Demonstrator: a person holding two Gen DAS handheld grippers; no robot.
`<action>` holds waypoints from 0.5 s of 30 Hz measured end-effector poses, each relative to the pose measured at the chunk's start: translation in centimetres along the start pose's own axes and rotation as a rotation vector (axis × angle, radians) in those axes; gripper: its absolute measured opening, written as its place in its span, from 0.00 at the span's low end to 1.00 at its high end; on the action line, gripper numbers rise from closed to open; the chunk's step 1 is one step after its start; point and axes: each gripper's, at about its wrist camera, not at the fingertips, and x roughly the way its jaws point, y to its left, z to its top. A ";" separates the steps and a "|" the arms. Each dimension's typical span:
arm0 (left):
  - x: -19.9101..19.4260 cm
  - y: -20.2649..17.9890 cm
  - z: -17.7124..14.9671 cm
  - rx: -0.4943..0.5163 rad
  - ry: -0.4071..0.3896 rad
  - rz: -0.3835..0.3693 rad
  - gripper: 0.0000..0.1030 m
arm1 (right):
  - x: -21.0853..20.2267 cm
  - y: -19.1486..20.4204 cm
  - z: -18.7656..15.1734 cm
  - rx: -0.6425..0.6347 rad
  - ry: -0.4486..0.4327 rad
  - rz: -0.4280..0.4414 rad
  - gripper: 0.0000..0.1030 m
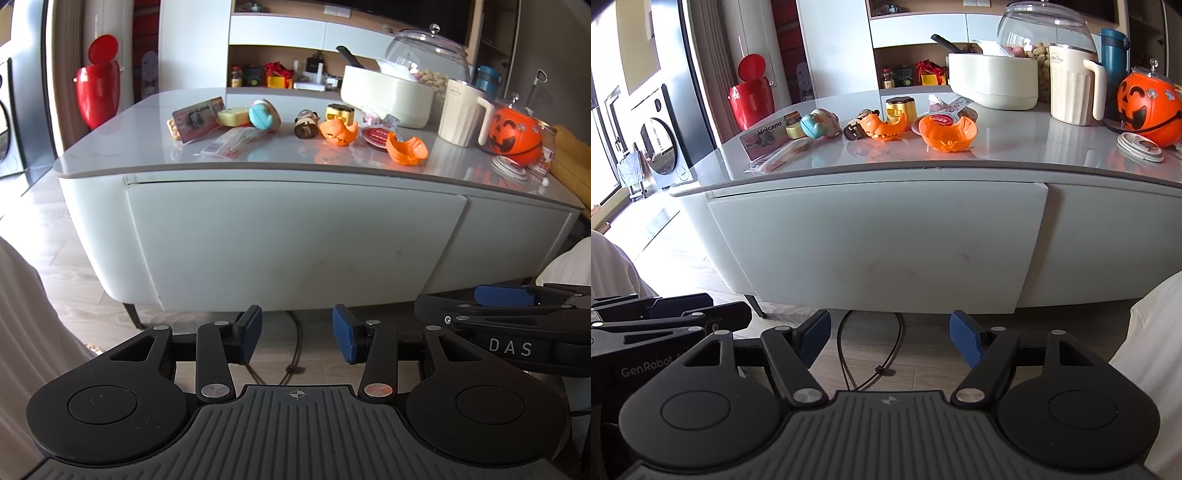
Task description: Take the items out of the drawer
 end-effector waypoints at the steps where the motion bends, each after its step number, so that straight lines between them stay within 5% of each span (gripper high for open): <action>1: 0.0 0.0 0.0 0.000 0.000 0.000 0.45 | 0.0 0.0 0.0 0.000 0.000 0.000 0.70; 15: 0.1 0.0 0.0 -0.003 0.002 0.001 0.45 | -0.1 0.0 -0.1 0.006 0.003 0.000 0.70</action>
